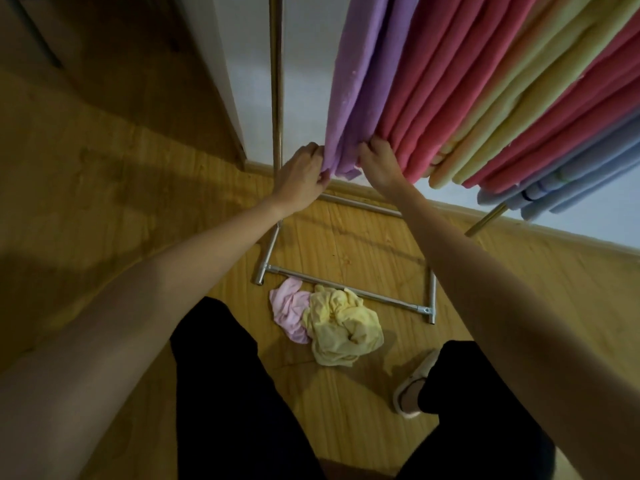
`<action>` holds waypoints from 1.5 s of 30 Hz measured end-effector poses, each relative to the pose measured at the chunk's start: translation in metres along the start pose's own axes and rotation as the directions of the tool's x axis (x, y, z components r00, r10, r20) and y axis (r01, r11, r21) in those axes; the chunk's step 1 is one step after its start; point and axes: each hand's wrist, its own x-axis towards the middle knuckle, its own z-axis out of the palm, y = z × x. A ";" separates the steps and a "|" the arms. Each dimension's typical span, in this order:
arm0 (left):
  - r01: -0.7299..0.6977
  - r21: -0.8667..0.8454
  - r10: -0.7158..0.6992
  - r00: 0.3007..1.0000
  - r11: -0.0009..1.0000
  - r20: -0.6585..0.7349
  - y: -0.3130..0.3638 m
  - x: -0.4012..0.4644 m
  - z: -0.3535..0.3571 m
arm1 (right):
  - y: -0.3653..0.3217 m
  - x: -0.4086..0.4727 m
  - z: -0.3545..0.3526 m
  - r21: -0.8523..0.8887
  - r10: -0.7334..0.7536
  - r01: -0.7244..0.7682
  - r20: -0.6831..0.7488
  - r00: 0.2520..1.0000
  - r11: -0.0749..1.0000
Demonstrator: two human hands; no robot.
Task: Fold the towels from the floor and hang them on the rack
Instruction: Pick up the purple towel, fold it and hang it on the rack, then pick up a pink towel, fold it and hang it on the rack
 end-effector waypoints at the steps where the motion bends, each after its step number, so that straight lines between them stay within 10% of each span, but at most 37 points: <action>1: 0.015 0.004 -0.015 1.000 1.000 0.018 -0.003 -0.003 0.002 | 0.006 0.001 0.001 0.003 0.012 -0.012 0.005 1.000 1.000; 8: 0.286 0.056 -0.292 0.928 0.956 0.231 -0.035 -0.062 0.052 | 0.093 -0.035 0.020 -0.300 -0.029 0.058 0.102 0.994 0.952; 19: 0.537 0.307 -0.592 0.508 0.785 0.625 -0.091 -0.223 0.184 | 0.274 -0.111 0.112 -0.584 0.320 0.067 0.532 0.784 0.809; 27: 0.535 0.315 -0.586 0.471 0.784 0.659 -0.157 -0.287 0.262 | 0.363 -0.109 0.199 -0.634 0.378 0.198 0.652 0.658 0.748; 36: 0.619 0.305 -0.647 0.456 0.724 0.611 -0.211 -0.274 0.328 | 0.420 -0.067 0.272 -0.675 0.385 0.151 0.574 0.723 0.722; 45: 0.864 0.171 -0.777 0.317 0.473 0.543 -0.216 -0.276 0.353 | 0.449 -0.061 0.306 -0.716 0.418 0.247 0.613 0.670 0.653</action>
